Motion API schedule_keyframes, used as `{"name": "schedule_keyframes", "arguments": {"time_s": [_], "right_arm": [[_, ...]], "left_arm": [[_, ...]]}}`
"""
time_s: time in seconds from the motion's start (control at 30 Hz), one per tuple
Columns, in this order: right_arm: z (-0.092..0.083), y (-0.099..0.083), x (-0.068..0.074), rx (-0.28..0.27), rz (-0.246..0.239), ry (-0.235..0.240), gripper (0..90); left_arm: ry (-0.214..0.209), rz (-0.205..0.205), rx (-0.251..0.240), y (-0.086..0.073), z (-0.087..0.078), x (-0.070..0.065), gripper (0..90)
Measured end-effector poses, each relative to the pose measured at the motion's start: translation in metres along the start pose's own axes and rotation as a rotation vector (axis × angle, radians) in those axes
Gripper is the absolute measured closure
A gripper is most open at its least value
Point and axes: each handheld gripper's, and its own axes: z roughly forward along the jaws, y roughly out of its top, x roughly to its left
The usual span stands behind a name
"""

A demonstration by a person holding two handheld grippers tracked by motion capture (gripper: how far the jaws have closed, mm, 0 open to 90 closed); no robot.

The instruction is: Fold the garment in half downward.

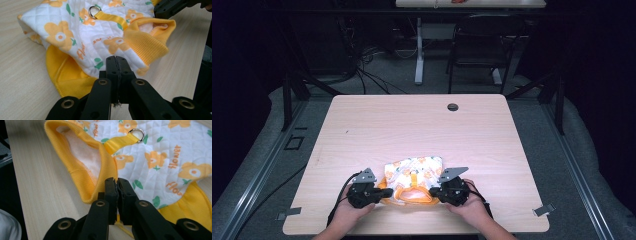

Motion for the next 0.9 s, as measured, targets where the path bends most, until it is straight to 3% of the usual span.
{"name": "schedule_keyframes", "arguments": {"time_s": [0.2,0.4,0.57,0.8,0.9], "right_arm": [[0.005,-0.005,0.000,0.023,0.000,-0.002,86.1],[0.010,-0.005,-0.002,0.032,0.016,0.006,86.2],[0.014,0.000,-0.007,0.035,0.038,-0.010,86.2],[0.018,0.006,-0.014,0.047,0.029,-0.036,86.2],[0.020,0.008,-0.022,0.031,0.065,-0.040,86.1]], "left_arm": [[0.002,-0.011,0.029,-0.006,0.007,0.003,90.0],[0.036,-0.006,0.036,-0.002,0.012,0.005,90.0],[0.059,-0.006,0.032,0.005,0.017,0.016,90.0],[0.087,0.001,0.039,0.015,0.023,0.024,90.0],[0.095,-0.015,0.032,0.019,0.027,0.029,90.0]]}}
